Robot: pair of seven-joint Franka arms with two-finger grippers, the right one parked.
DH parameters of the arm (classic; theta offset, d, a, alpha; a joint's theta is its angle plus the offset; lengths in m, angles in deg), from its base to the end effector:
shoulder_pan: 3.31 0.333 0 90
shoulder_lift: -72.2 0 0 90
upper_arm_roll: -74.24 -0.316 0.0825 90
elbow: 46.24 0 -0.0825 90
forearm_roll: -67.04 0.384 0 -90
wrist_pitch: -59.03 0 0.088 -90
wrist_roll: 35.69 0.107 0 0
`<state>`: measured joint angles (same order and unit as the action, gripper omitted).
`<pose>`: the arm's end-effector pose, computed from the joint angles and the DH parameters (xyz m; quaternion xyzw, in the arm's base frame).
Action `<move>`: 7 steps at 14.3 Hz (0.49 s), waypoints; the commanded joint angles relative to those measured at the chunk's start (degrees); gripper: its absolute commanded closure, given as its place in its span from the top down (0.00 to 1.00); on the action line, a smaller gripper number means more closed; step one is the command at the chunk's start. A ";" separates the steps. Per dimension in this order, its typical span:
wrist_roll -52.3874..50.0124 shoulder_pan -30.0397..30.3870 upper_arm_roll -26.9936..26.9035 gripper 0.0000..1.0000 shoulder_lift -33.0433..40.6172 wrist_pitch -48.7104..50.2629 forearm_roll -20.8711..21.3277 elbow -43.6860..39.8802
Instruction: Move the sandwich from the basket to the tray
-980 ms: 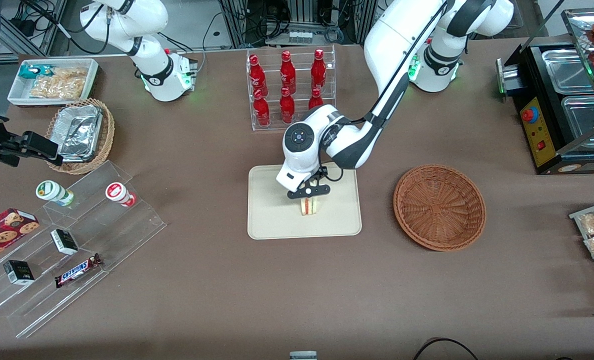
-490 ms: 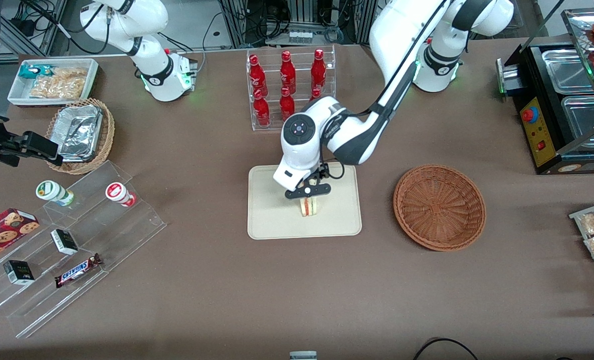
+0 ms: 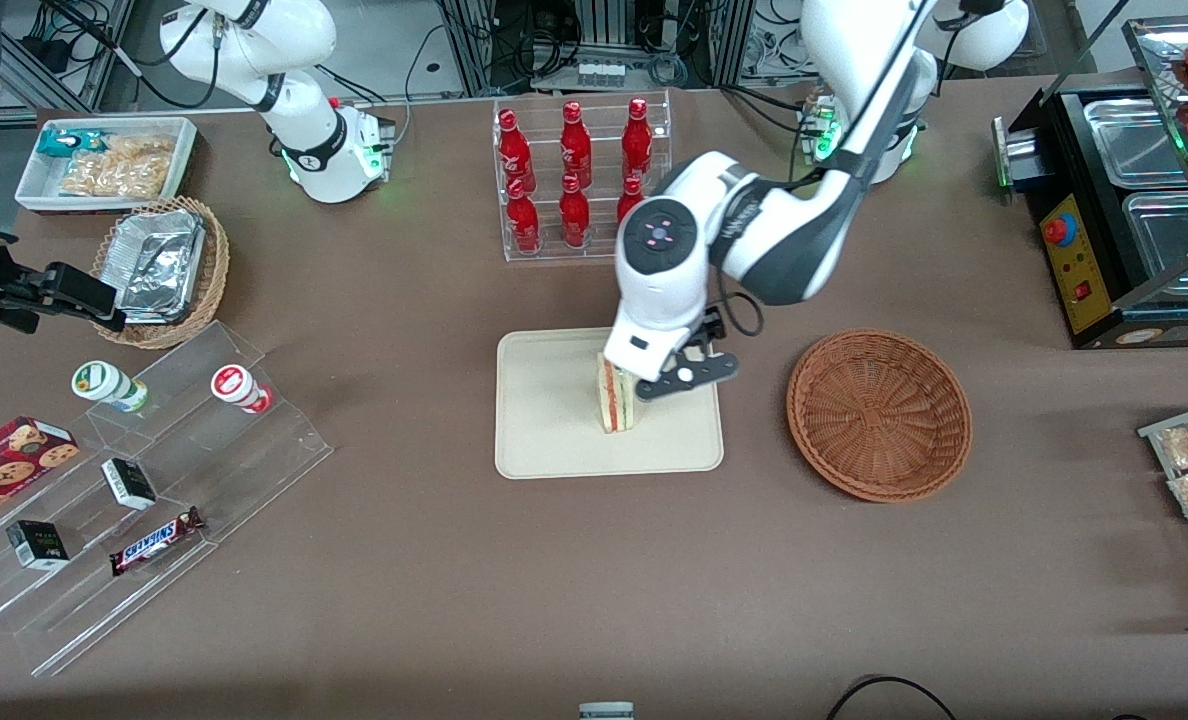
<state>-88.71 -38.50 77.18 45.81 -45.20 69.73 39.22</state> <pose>0.5360 -0.4095 0.3957 -0.9900 -0.1240 0.0386 0.0548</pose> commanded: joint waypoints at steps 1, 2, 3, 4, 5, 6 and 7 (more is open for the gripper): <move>7.28 4.76 0.41 1.00 3.44 5.15 -0.31 1.81; 10.01 6.26 0.41 1.00 4.24 6.48 -0.49 1.90; 12.22 8.54 0.41 1.00 5.20 8.23 -0.58 2.25; 14.33 10.39 0.41 1.00 6.52 9.38 -0.49 2.86; 16.87 12.14 0.41 1.00 8.10 9.83 -0.49 4.09; 20.90 14.51 0.41 1.00 10.37 10.01 -0.49 5.84; 24.94 16.19 0.41 1.00 12.92 10.36 -0.49 7.86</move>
<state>-69.80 -25.53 76.96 52.21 -35.33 69.64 41.24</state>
